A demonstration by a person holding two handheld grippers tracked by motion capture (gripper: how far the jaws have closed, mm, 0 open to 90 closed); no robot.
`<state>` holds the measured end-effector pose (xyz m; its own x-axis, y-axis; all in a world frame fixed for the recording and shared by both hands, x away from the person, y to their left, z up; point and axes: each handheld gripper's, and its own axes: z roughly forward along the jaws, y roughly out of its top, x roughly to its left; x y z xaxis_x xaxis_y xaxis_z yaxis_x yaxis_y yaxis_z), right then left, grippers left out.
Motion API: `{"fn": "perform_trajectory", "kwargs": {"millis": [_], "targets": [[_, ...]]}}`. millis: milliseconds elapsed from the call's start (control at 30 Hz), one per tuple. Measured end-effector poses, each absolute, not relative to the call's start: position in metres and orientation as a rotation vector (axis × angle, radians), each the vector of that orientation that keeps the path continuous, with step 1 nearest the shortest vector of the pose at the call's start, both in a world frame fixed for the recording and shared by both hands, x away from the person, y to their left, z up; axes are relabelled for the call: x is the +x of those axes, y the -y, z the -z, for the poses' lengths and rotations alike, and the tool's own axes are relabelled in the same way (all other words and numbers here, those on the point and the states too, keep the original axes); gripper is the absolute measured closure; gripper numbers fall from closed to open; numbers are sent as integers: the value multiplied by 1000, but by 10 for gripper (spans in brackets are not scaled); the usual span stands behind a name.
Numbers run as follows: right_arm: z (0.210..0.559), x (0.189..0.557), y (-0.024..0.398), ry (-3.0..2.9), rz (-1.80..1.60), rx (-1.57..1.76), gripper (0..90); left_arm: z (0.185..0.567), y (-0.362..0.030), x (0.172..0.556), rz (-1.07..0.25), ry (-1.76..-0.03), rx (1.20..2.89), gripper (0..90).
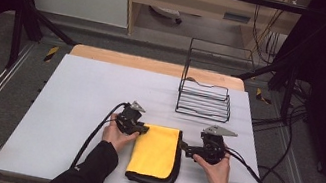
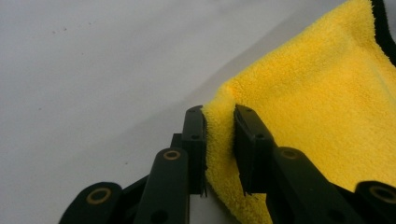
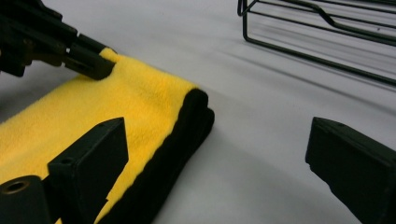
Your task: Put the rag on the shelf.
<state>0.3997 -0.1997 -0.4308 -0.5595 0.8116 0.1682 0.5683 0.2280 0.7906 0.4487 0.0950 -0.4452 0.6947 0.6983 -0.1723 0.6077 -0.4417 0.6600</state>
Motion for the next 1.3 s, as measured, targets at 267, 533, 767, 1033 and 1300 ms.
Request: {"fn": "perform_trajectory", "kwargs": {"millis": [267,533,767,1033,1300], "targets": [[435,420,186,-2222,-1238,1321,251,445,-95,449,-163,-991,2183,745],[445,431,175,-2282,-1198,1371,422,446,-96,449,-162,-986,2181,745],[450,429,172,-2341,-1193,1398,540,446,-96,449,-162,-983,2183,744],[453,426,168,-2344,-1212,1454,639,446,-96,448,-166,-978,2186,744],[453,427,168,-2358,-1225,1501,728,446,-97,449,-161,-967,2182,742]]}}
